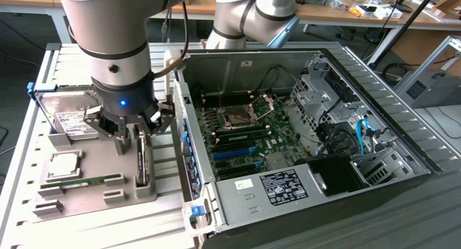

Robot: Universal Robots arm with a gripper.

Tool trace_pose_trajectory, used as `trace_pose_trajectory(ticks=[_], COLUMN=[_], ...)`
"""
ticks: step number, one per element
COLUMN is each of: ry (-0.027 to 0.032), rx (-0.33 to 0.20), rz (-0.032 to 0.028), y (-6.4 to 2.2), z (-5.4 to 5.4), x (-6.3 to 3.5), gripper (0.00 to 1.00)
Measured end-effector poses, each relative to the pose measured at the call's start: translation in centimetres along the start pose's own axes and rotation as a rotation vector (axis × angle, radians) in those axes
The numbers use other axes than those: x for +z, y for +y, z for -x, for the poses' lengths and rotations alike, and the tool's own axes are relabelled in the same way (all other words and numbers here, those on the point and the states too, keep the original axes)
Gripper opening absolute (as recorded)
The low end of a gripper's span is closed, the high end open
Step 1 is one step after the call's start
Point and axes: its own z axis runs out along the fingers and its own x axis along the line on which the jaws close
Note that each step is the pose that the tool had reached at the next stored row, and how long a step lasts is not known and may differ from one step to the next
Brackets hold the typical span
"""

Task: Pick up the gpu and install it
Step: 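Pick up the gpu and move the gpu toward the slot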

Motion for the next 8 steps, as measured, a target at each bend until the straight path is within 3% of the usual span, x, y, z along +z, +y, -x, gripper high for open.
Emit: trace_pose_trajectory(ticks=[8], ry=[0.0000], rx=[0.000], rz=[0.0000], y=[-0.02], z=[0.21], x=[0.83], gripper=[0.42])
